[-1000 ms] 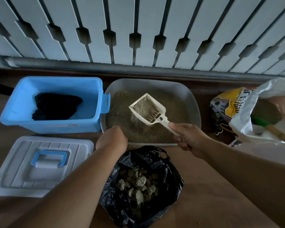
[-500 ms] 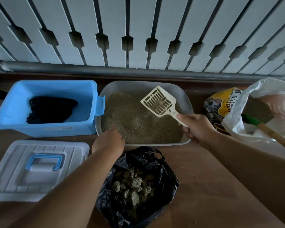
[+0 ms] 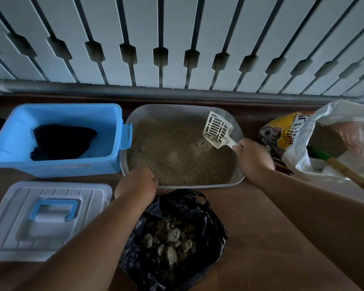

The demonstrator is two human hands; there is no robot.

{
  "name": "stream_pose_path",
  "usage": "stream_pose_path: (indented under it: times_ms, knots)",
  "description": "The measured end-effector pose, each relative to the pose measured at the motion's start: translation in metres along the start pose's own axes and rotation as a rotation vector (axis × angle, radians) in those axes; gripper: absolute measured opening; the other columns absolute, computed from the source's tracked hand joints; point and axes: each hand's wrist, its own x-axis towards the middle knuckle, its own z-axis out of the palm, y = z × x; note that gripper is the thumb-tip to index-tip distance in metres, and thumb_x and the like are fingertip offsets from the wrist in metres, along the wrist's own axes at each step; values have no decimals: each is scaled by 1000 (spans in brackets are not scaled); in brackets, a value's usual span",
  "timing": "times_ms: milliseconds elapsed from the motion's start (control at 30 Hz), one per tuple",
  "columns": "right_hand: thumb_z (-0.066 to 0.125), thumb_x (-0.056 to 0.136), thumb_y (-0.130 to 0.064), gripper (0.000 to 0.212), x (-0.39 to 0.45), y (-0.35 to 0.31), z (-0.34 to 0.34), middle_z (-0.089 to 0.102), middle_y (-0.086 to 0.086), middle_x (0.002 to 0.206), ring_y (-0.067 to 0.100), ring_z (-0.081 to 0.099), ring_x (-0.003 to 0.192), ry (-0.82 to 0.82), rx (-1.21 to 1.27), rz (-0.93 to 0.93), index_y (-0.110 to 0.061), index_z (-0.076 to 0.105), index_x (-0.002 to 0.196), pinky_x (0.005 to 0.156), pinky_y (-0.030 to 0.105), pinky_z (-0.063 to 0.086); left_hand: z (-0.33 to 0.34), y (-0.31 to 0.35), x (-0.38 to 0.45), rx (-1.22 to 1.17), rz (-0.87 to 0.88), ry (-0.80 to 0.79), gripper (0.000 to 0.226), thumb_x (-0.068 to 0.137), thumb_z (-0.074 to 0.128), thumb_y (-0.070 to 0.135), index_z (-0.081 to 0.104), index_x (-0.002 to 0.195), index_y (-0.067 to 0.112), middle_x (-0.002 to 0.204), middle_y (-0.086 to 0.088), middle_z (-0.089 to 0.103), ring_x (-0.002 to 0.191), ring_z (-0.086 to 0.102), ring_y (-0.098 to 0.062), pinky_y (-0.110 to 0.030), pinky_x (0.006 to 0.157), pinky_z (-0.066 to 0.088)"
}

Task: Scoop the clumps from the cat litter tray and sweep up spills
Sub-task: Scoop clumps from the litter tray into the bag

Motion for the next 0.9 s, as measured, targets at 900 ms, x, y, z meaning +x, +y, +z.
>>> stream_pose_path:
  times_ms: [900]
  knots:
    - [52,102,-34,24,-21,-36,30,56,4,75,10,45,49,-756,576,145,-17,66,111,45,24,33,0,-12,4,-154,-4,-75,12,99,47,32,58,96,26,90,6,64,88,61,-19,-34,69,45]
